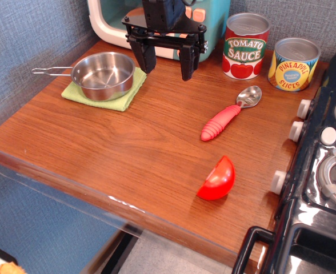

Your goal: Put the tomato between the green rag and the red spoon.

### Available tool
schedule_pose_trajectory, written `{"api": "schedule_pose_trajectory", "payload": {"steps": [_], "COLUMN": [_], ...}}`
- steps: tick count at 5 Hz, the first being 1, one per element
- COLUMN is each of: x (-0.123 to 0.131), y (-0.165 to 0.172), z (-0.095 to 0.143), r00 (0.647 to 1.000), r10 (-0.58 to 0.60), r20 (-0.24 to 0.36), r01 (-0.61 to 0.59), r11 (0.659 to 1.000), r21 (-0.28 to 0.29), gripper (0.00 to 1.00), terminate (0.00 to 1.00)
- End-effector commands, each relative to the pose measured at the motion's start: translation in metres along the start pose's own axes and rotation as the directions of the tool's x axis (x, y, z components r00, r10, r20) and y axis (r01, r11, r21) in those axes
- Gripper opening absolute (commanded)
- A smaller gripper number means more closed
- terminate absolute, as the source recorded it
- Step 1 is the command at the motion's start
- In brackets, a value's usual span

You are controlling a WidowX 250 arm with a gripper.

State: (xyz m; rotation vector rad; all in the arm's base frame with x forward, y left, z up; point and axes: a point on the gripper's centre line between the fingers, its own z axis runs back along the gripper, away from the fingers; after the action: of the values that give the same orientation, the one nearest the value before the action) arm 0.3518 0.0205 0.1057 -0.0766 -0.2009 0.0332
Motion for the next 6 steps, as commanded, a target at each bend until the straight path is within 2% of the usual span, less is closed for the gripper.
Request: {"api": "schedule_pose_trajectory", "payload": {"steps": [1, 2, 3, 4, 5, 6], "x": [0.000, 0.000, -0.005, -0.024, -0.054, -0.072], "y": [0.000, -0.025, -0.072, -0.117, -0.147, -0.149], "z": [0.000, -0.004, -0.004, -0.005, -0.009, -0.013], "r00": [1.000, 0.998, 0.984, 0.957, 0.924, 0.914], "r10": [0.000, -0.056, -0.174, -0.289, -0.369, -0.358], "r20": [0.000, 0.033, 0.042, -0.010, -0.099, -0.192], "r01": [0.000, 0.057, 0.178, 0.285, 0.360, 0.356], "r11": [1.000, 0.998, 0.978, 0.950, 0.928, 0.933], "r21": [0.000, -0.038, -0.108, -0.125, -0.094, -0.048], "gripper": [1.00, 1.00, 1.00, 1.00, 1.00, 1.00], "terminate": [0.00, 0.00, 0.00, 0.00, 0.00, 0.00]}}
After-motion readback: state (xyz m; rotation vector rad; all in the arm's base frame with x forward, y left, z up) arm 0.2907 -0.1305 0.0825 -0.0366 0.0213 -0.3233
